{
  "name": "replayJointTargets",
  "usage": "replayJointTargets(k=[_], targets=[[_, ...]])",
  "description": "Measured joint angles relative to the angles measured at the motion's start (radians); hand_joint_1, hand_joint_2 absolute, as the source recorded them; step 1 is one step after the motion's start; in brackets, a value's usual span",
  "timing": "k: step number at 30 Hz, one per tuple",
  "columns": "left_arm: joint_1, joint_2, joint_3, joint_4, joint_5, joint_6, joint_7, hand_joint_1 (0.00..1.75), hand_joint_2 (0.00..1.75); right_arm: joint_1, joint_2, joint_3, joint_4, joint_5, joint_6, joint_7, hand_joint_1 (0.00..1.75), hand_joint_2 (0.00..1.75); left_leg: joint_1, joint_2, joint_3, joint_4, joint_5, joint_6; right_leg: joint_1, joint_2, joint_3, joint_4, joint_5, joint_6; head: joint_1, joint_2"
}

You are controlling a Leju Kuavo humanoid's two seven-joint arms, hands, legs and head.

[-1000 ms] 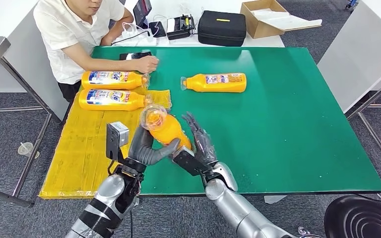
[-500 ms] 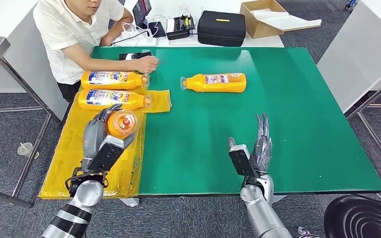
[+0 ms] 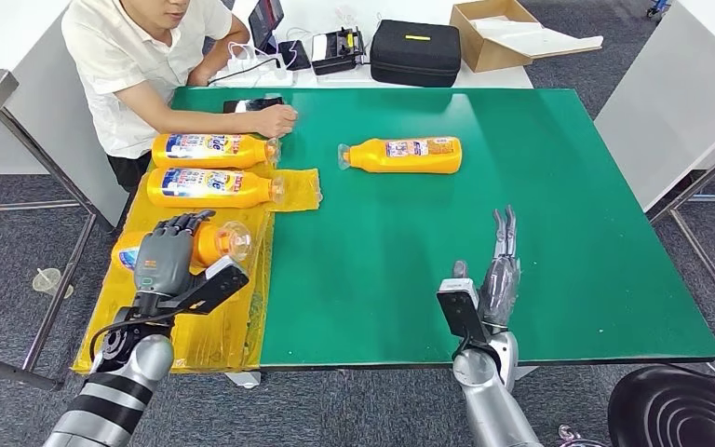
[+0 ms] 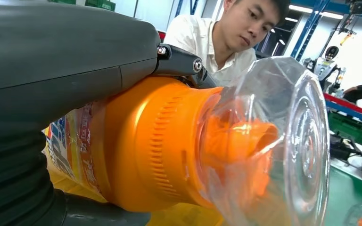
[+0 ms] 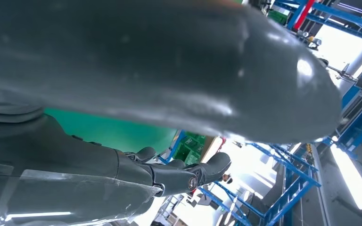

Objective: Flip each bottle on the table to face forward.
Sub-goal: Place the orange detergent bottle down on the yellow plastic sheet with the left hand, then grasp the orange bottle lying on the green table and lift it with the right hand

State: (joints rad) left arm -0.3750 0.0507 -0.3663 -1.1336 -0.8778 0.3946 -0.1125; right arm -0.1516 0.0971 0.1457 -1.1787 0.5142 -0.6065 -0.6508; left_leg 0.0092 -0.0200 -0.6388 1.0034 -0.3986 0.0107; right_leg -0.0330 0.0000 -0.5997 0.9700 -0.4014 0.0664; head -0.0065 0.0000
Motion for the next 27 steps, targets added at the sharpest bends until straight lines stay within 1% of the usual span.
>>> replayJointTargets(k=[4,7,10,13,20,21,25,26,27], targets=[[-0.002,0.002,0.004,0.012,0.020,-0.022,-0.008,1.75,1.75,0.001,0.001,0.000,-0.006,-0.006,0.002,-0.003,0.00,0.00,0.000,0.000,0.000,0.000,0.000,0.000,0.000,0.000,0.000,0.000,0.000,0.000,0.000,0.000],[-0.005,0.000,0.011,0.020,0.045,-0.066,-0.025,1.75,1.75,0.003,0.001,0.000,-0.009,-0.019,0.008,-0.008,0.00,0.00,0.000,0.000,0.000,0.000,0.000,0.000,0.000,0.000,0.000,0.000,0.000,0.000,0.000,0.000],[-0.024,-0.001,0.008,0.045,-0.007,-0.144,-0.004,1.75,1.75,0.005,0.003,-0.004,-0.009,-0.037,0.018,-0.016,0.00,0.00,0.000,0.000,0.000,0.000,0.000,0.000,0.000,0.000,0.000,0.000,0.000,0.000,0.000,0.000],[-0.067,-0.002,-0.014,0.103,-0.063,-0.252,0.019,1.75,1.75,0.004,0.008,-0.012,-0.006,-0.055,0.035,-0.029,0.00,0.00,0.000,0.000,0.000,0.000,0.000,0.000,0.000,0.000,0.000,0.000,0.000,0.000,0.000,0.000],[-0.188,-0.033,-0.084,0.269,-0.014,-0.405,-0.034,1.73,1.75,-0.014,0.023,-0.019,0.019,-0.087,0.070,-0.044,0.00,0.00,0.000,-0.001,0.001,0.000,0.000,0.000,0.000,-0.001,0.001,0.000,0.000,0.000,0.000,0.000],[-0.206,-0.038,-0.098,0.291,-0.012,-0.422,-0.035,1.68,1.75,-0.019,0.025,-0.018,0.024,-0.091,0.071,-0.044,0.00,0.00,0.000,-0.001,0.001,0.000,0.000,0.000,0.000,-0.001,0.001,0.000,0.000,0.000,0.000,0.000],[-0.270,-0.061,-0.151,0.375,-0.011,-0.470,-0.036,0.91,1.75,-0.032,0.032,-0.012,0.045,-0.110,0.071,-0.045,0.00,0.00,0.000,-0.001,0.001,0.000,0.000,0.000,0.000,-0.001,0.002,0.000,0.000,0.000,0.000,0.000],[-0.282,-0.066,-0.163,0.394,-0.011,-0.477,-0.035,0.74,1.75,-0.034,0.033,-0.009,0.050,-0.112,0.070,-0.045,0.00,0.00,0.000,-0.001,0.001,0.000,0.000,0.000,0.000,-0.001,0.002,0.000,0.000,0.000,0.000,0.000],[-0.292,-0.071,-0.174,0.412,-0.013,-0.481,-0.035,0.49,1.75,-0.036,0.034,-0.006,0.054,-0.116,0.069,-0.045,0.00,0.00,0.000,-0.001,0.001,0.000,0.000,0.000,0.000,-0.001,0.002,0.000,0.000,0.000,0.000,0.000]])
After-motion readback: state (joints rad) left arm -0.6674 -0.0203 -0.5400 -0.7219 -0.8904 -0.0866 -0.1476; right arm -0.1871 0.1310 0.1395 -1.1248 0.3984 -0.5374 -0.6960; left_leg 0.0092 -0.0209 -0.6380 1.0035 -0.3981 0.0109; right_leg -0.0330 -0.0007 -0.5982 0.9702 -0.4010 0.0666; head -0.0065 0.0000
